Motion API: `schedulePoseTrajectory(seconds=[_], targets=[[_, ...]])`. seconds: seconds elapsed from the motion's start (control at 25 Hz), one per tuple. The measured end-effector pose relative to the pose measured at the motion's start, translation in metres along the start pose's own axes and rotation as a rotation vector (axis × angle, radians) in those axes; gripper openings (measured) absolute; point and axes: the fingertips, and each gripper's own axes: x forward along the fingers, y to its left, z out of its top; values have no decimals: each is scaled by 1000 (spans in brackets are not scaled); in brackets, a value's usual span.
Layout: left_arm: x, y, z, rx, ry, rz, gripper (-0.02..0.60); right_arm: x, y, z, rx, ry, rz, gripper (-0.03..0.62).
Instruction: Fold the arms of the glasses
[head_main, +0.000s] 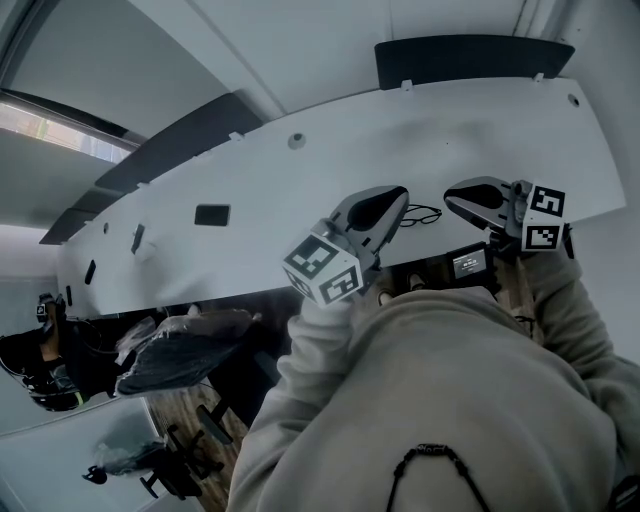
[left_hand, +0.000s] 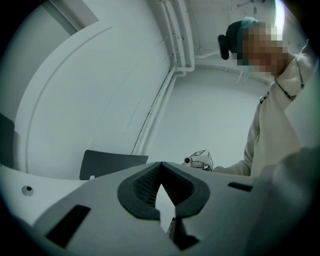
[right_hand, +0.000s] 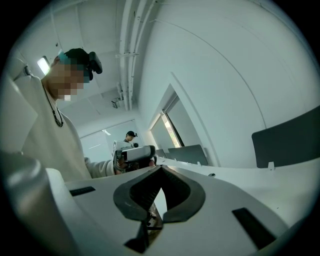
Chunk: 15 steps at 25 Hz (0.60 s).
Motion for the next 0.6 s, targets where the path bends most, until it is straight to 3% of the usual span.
schedulePoseTrajectory(seconds=[0.6], targets=[[-4,-4,3,-2,-7,8,5,-1,5,-1,-2,6,12,20]])
